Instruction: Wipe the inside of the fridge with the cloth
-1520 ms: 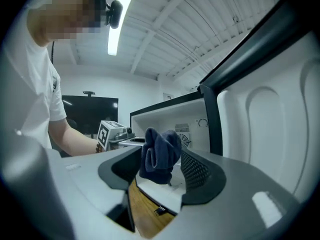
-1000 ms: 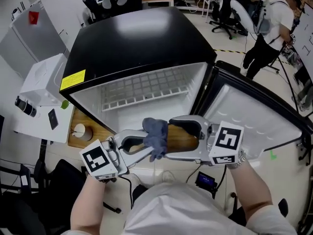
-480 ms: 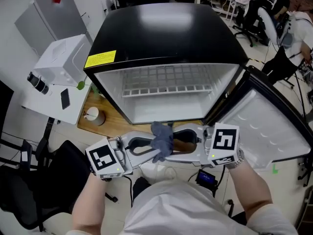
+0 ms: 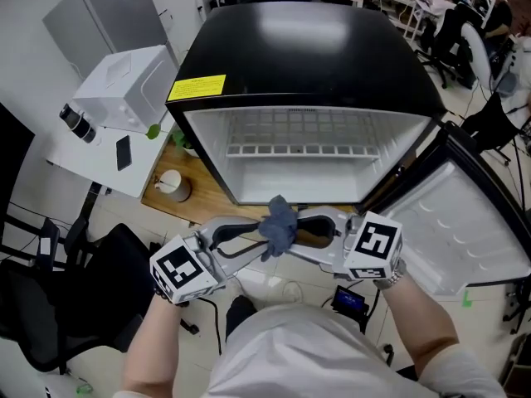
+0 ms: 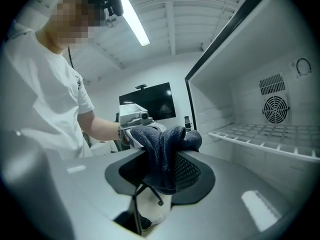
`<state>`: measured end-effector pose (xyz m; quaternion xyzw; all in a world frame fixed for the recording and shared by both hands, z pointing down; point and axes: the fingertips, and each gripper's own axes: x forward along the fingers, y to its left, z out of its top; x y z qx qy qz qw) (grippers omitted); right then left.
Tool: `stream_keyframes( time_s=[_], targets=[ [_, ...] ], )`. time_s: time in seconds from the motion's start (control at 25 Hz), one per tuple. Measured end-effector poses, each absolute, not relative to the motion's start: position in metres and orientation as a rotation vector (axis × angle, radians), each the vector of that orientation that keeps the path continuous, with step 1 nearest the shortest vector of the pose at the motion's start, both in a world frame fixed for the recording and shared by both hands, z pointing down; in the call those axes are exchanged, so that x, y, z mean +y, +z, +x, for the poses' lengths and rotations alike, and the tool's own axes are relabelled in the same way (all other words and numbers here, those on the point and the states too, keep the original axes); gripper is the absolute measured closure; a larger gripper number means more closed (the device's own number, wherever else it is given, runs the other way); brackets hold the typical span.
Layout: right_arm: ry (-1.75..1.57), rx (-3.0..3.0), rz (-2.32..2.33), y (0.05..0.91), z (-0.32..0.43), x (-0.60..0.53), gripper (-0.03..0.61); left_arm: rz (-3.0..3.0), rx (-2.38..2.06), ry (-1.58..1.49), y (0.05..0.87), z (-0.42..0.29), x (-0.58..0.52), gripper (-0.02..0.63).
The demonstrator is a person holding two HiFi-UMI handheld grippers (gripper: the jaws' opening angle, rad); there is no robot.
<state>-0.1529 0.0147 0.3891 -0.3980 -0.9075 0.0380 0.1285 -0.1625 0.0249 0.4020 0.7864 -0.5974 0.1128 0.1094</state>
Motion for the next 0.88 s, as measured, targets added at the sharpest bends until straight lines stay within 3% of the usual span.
stream_keyframes(
  time_s=[0.36,0.88],
  targets=[
    [-0.023,-2.707,-0.879,0.438,-0.2,0.004,0.446,1.951,-2.138,0.219,0.416,-0.242,0.049,0.456],
    [-0.086,-2.722,-0.709,0.499,-0.288,0.016,0.446,1.481,-2.413,0.33,0.443,-0.325,0.058,0.456]
  ],
)
